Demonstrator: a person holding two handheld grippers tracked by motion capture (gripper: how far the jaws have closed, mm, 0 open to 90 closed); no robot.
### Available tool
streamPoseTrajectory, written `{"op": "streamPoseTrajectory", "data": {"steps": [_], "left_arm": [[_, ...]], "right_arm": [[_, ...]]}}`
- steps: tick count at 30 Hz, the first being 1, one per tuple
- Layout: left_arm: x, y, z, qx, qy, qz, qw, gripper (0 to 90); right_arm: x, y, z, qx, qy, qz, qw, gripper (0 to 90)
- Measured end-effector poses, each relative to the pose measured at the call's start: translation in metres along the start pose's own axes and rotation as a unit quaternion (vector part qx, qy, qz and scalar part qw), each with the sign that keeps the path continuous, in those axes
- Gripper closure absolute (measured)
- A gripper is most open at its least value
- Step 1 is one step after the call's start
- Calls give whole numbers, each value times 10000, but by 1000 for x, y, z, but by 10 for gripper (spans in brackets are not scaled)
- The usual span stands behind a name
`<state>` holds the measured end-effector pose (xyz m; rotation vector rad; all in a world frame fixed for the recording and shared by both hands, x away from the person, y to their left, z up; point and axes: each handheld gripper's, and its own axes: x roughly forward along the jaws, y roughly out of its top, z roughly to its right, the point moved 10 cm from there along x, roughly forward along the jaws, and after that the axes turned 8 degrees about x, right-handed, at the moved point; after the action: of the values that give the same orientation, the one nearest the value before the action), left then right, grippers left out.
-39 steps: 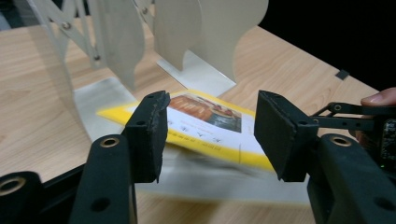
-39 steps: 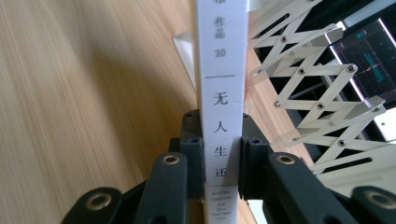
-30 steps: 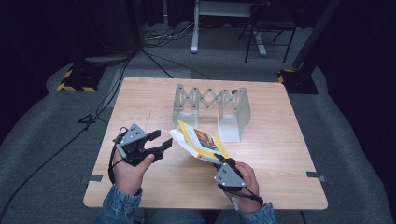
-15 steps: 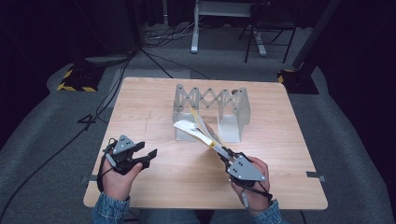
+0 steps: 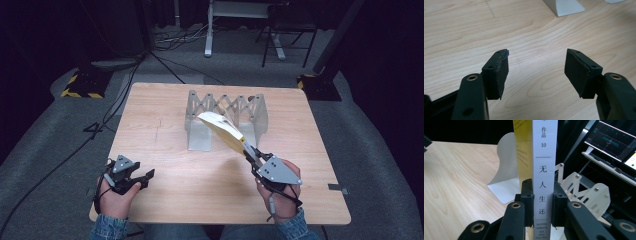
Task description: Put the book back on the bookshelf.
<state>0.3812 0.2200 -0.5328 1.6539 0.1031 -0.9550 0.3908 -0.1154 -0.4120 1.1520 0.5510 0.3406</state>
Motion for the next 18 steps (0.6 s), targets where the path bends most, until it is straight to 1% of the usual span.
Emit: {"op": "streamPoseTrajectory", "data": {"steps": [2, 3, 4, 6, 7, 8, 13, 15, 16, 18], "left_arm": [[2, -3, -4, 145, 39, 10, 9999, 344], [2, -3, -4, 145, 39, 10, 9999, 344], [4, -6, -7, 261, 39, 12, 9997, 344], [6, -10, -10, 331, 9, -13, 9995, 350], [6, -10, -10, 331, 9, -13, 9995, 347], [9, -14, -12, 396, 13, -62, 9992, 345], [15, -19, -14, 474, -15, -136, 9988, 337], [16, -20, -15, 467, -18, -131, 9988, 337], [18, -22, -16, 475, 22, -199, 9987, 338], [19, -23, -18, 469, 49, -233, 9986, 337]], "right_arm": [[0, 1, 4, 3, -27, -1, 10000, 767], [1, 2, 5, 11, -50, 5, 10000, 767], [1, 2, 7, 3, -60, 5, 10000, 767], [1, 4, 10, 6, -84, 3, 10000, 767], [1, 4, 10, 6, -84, 3, 10000, 767], [2, 5, 13, 10, -118, 6, 9999, 767], [2, 5, 23, 120, -179, -9, 9998, 767], [3, 5, 28, 183, -219, -15, 9996, 767], [4, 5, 30, 201, -239, -9, 9995, 767], [4, 5, 34, 283, -279, -9, 9992, 767]]}}
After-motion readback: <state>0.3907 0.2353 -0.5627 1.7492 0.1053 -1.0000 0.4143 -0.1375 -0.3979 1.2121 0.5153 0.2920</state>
